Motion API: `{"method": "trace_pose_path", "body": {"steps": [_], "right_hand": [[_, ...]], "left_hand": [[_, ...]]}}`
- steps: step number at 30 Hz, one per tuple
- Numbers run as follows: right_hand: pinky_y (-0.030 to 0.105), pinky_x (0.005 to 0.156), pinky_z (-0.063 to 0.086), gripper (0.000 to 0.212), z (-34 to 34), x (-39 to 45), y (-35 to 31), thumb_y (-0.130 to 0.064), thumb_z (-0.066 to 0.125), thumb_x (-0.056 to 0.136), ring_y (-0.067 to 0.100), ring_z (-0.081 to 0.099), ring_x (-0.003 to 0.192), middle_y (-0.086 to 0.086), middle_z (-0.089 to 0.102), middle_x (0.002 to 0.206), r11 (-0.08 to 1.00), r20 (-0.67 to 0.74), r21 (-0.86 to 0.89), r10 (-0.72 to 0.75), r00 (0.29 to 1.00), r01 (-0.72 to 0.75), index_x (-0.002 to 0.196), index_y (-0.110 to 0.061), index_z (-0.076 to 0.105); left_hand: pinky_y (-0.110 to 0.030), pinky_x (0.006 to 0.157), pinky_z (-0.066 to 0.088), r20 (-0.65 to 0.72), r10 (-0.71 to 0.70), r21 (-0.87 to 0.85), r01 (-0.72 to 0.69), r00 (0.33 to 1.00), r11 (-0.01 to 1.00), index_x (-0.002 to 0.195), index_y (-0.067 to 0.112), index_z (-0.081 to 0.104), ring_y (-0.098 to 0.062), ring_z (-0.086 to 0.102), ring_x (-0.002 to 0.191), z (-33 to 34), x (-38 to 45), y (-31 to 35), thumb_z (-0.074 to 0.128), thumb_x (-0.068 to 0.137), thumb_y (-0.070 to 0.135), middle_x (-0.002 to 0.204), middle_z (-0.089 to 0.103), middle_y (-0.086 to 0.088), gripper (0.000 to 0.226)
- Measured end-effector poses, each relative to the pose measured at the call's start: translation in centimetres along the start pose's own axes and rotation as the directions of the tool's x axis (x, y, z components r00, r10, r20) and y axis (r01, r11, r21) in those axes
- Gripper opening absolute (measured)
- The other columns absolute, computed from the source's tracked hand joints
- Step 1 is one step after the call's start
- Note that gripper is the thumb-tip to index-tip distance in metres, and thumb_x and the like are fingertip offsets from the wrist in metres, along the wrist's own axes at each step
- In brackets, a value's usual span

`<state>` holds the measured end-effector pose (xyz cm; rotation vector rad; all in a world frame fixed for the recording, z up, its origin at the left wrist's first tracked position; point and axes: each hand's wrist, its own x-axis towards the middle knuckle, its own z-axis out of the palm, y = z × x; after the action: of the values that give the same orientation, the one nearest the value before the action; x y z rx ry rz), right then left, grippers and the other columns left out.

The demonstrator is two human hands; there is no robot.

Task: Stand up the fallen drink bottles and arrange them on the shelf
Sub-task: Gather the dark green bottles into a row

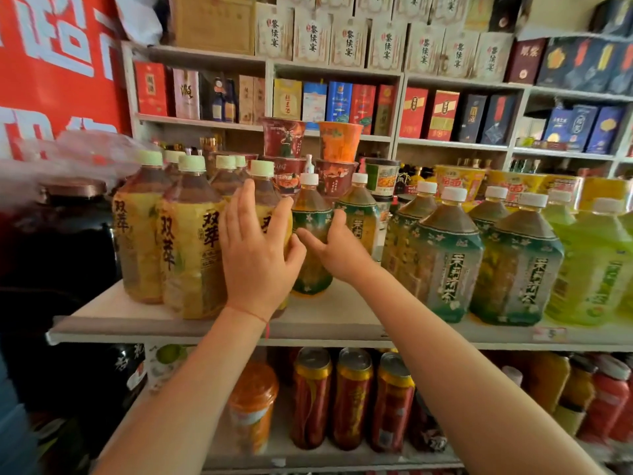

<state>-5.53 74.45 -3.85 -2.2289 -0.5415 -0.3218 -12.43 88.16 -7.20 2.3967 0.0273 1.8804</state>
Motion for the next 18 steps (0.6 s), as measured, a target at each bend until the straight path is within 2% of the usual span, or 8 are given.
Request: {"method": "trace_pose_path", "body": {"steps": [3, 5, 7, 9, 11, 13, 15, 18], "right_hand": [[0.041, 0.086, 0.059, 0.085, 0.3, 0.2, -0.6, -0.060, 0.055, 0.092, 0.023, 0.065, 0.107, 0.007, 0.061, 0.130, 0.997, 0.051, -0.074, 0.016, 0.999, -0.012, 0.151, -0.014, 0.018], [0.041, 0.083, 0.058, 0.069, -0.4, 0.3, -1.0, -0.061, 0.041, 0.099, 0.023, 0.065, 0.101, 0.008, 0.065, 0.118, 0.983, 0.044, -0.179, -0.018, 0.999, 0.025, 0.144, -0.008, 0.037], [0.043, 0.079, 0.054, 0.053, -1.5, 0.8, -0.9, -0.049, 0.028, 0.106, 0.024, 0.063, 0.090, 0.007, 0.067, 0.096, 0.971, -0.170, -0.217, -0.139, 0.976, 0.100, 0.108, -0.008, 0.061], [0.043, 0.087, 0.049, 0.038, -2.5, 1.8, -0.8, -0.033, 0.034, 0.107, 0.026, 0.056, 0.099, 0.010, 0.062, 0.104, 0.978, -0.447, -0.195, -0.162, 0.880, 0.081, 0.107, -0.006, 0.061], [0.039, 0.098, 0.041, 0.038, -3.3, 3.9, -0.9, -0.026, 0.046, 0.102, 0.026, 0.046, 0.116, 0.015, 0.050, 0.130, 0.992, -0.545, -0.102, 0.009, 0.838, -0.077, 0.132, -0.003, 0.046], [0.040, 0.106, 0.039, 0.057, -3.6, 6.5, -0.9, -0.029, 0.055, 0.097, 0.029, 0.042, 0.131, 0.015, 0.041, 0.144, 0.963, -0.471, 0.002, 0.238, 0.850, -0.269, 0.143, -0.003, 0.034], [0.043, 0.106, 0.042, 0.058, -3.5, 8.5, -0.5, -0.039, 0.058, 0.095, 0.030, 0.049, 0.128, 0.012, 0.049, 0.141, 0.931, -0.411, 0.046, 0.348, 0.842, -0.362, 0.140, -0.008, 0.039], [0.038, 0.093, 0.046, 0.046, -2.9, 9.6, 0.4, -0.047, 0.058, 0.096, 0.027, 0.057, 0.114, 0.007, 0.059, 0.127, 0.936, -0.431, 0.031, 0.330, 0.840, -0.351, 0.125, -0.013, 0.051]], "left_hand": [[-0.056, 0.117, 0.029, -0.020, -0.001, 0.000, 0.001, 1.000, 1.000, 0.134, 0.017, 0.060, -0.045, 0.037, 0.142, 0.2, 0.0, -0.1, 0.059, 0.093, 0.031, 0.152, 0.040, -0.028, 0.043], [-0.055, 0.117, 0.029, -0.025, -0.004, -0.007, 0.004, 1.000, 1.000, 0.135, 0.017, 0.060, -0.044, 0.037, 0.142, 0.2, 0.1, -0.1, 0.058, 0.093, 0.030, 0.153, 0.040, -0.027, 0.044], [-0.054, 0.118, 0.028, -0.030, -0.004, -0.014, 0.003, 1.000, 1.000, 0.136, 0.017, 0.060, -0.044, 0.036, 0.142, 0.3, 0.0, 0.0, 0.058, 0.093, 0.029, 0.153, 0.040, -0.027, 0.044], [-0.053, 0.119, 0.027, -0.033, -0.007, -0.013, 0.006, 0.999, 1.000, 0.136, 0.017, 0.060, -0.044, 0.036, 0.142, 0.3, -0.2, 0.0, 0.058, 0.093, 0.028, 0.153, 0.040, -0.027, 0.044], [-0.053, 0.118, 0.029, -0.041, -0.005, -0.013, 0.005, 0.999, 1.000, 0.135, 0.017, 0.061, -0.045, 0.037, 0.141, 0.4, -0.3, 0.1, 0.059, 0.092, 0.027, 0.152, 0.041, -0.027, 0.044], [-0.054, 0.117, 0.032, -0.051, -0.002, -0.008, 0.001, 0.999, 1.000, 0.135, 0.017, 0.062, -0.045, 0.038, 0.141, 0.4, -0.3, 0.0, 0.059, 0.092, 0.027, 0.151, 0.042, -0.028, 0.044], [-0.054, 0.116, 0.034, -0.056, 0.003, -0.009, -0.003, 0.998, 1.000, 0.135, 0.016, 0.062, -0.045, 0.040, 0.140, 0.4, -0.2, -0.1, 0.060, 0.092, 0.027, 0.151, 0.042, -0.029, 0.044], [-0.054, 0.115, 0.035, -0.056, 0.003, -0.007, -0.004, 0.998, 1.000, 0.135, 0.017, 0.063, -0.045, 0.040, 0.139, 0.5, -0.4, -0.2, 0.060, 0.092, 0.027, 0.150, 0.043, -0.029, 0.044]]}}
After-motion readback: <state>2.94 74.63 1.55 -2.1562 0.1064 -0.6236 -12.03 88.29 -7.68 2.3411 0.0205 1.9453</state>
